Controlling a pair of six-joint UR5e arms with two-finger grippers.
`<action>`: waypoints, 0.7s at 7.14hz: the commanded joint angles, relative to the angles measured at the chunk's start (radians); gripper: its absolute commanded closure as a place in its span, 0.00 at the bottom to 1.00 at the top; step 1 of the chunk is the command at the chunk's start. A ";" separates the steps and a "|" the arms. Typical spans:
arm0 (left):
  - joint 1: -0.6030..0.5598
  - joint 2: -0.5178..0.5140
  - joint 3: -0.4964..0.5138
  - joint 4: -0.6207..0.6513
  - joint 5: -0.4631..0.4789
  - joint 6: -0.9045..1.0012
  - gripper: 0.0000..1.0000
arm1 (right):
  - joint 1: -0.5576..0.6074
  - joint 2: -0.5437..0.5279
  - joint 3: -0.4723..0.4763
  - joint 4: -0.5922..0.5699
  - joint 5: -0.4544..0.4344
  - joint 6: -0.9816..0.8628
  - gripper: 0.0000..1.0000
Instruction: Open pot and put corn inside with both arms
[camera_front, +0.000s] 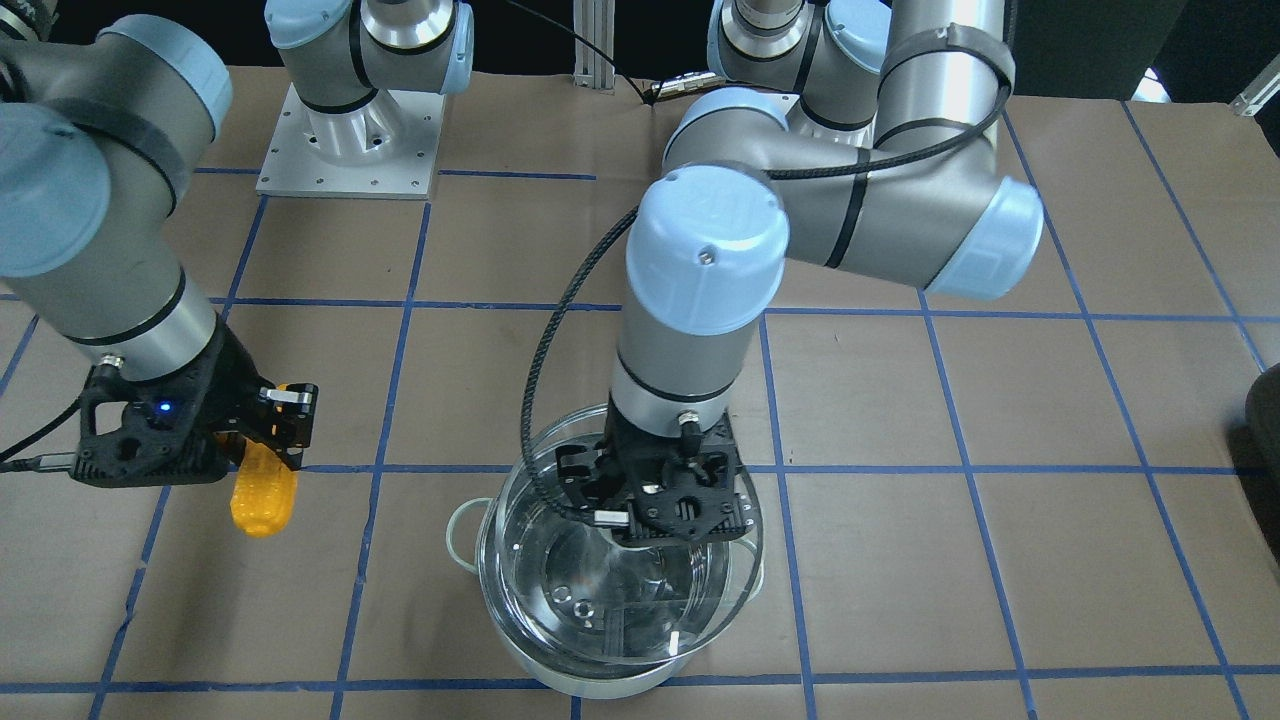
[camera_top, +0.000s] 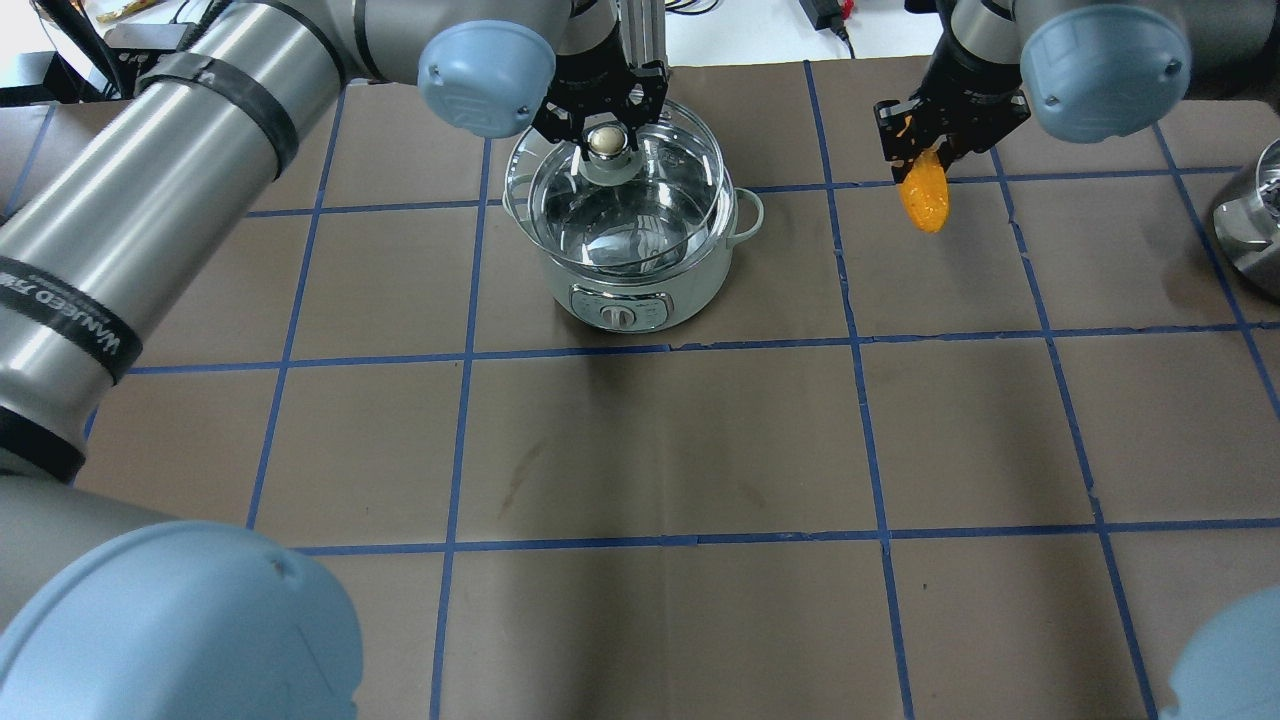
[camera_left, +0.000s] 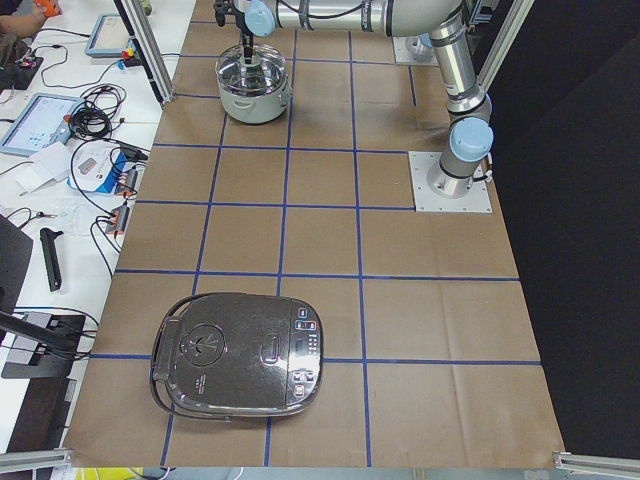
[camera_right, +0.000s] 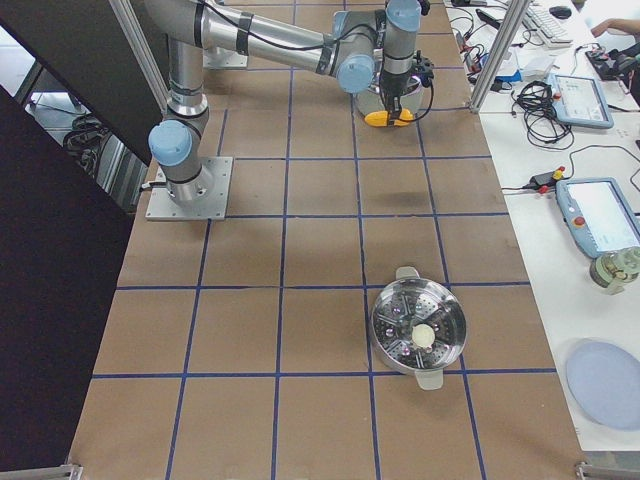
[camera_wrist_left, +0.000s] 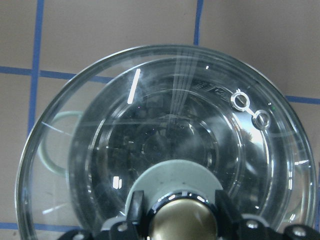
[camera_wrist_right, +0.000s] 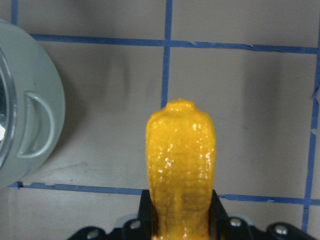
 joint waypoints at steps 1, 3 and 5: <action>0.184 0.076 -0.024 -0.100 -0.001 0.258 0.87 | 0.160 0.098 -0.113 -0.007 -0.004 0.158 0.86; 0.331 0.056 -0.122 -0.054 -0.011 0.447 0.89 | 0.340 0.308 -0.361 -0.007 -0.016 0.392 0.86; 0.385 0.033 -0.294 0.209 -0.014 0.526 0.89 | 0.383 0.402 -0.403 -0.038 -0.050 0.407 0.86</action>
